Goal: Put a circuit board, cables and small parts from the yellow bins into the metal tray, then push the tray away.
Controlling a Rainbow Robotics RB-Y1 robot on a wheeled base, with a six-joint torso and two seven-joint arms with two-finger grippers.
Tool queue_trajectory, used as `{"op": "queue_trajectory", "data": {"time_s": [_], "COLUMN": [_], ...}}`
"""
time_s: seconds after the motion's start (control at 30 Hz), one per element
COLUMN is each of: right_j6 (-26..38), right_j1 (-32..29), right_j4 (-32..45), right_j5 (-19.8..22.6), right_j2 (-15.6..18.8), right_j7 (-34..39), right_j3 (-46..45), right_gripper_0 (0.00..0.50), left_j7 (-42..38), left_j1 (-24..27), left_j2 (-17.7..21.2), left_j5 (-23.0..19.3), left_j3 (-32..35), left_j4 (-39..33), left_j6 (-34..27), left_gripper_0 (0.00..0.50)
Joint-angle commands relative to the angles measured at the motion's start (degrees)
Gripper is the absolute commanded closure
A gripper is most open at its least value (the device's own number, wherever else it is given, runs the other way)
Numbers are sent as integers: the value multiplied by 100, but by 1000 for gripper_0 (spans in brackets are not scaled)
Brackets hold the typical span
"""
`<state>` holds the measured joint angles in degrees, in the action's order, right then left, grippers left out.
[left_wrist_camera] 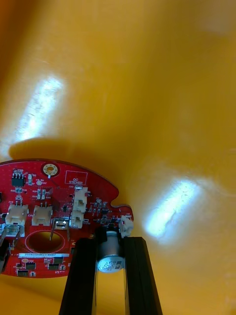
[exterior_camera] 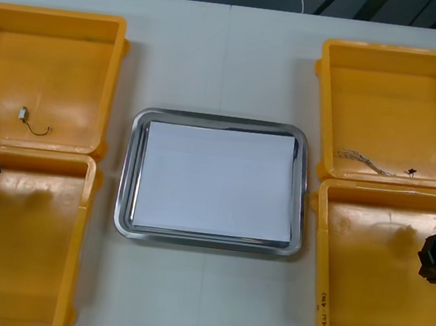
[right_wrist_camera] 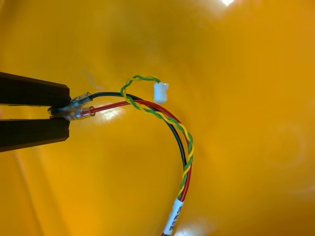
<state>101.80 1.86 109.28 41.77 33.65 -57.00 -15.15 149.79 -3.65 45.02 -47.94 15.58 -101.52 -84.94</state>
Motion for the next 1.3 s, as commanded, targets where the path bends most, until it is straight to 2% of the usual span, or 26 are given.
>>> {"op": "queue_trajectory", "data": {"time_s": [0.03, 0.1, 0.23, 0.33, 0.57, 0.77, 0.93, 1.13, 1.3], "right_j6": [217, 288, 393, 437, 367, -204, -547, -758, -785], "right_j1": [122, 131, 104, 60, -72, -247, -335, -344, -379], "right_j4": [357, 427, 630, 876, 1403, 1456, 1456, 1465, 1456], "right_j5": [366, 542, 1193, 1430, 1465, 1412, 1351, 1228, 1166], "right_j2": [230, 230, 256, 265, 415, 599, 705, 836, 889], "right_j7": [66, 259, 822, 1209, 2255, 3019, 3511, 4047, 4109], "right_j3": [-199, -191, -103, -6, 557, 1093, 1427, 1778, 1840], "right_gripper_0": [500, 500, 500, 500, 500, 500, 500, 500, 500], "left_j7": [521, 521, 521, 521, 428, -187, -494, -503, -477], "left_j1": [-84, -92, -110, -163, -576, -954, -1050, -1050, -1042], "left_j2": [-46, -54, -46, -46, -54, -54, -125, -511, -924], "left_j5": [-154, -180, -303, -382, -479, -470, -409, -22, 409], "left_j3": [296, 402, 630, 736, 797, 648, 463, 261, 94], "left_j4": [-193, -289, -527, -711, -1502, -2012, -2205, -2311, -2311], "left_j6": [-488, -664, -1059, -1235, -1429, -1437, -1411, -1306, -1226], "left_gripper_0": [500, 500, 500, 500, 500, 500, 500, 500, 500]}}
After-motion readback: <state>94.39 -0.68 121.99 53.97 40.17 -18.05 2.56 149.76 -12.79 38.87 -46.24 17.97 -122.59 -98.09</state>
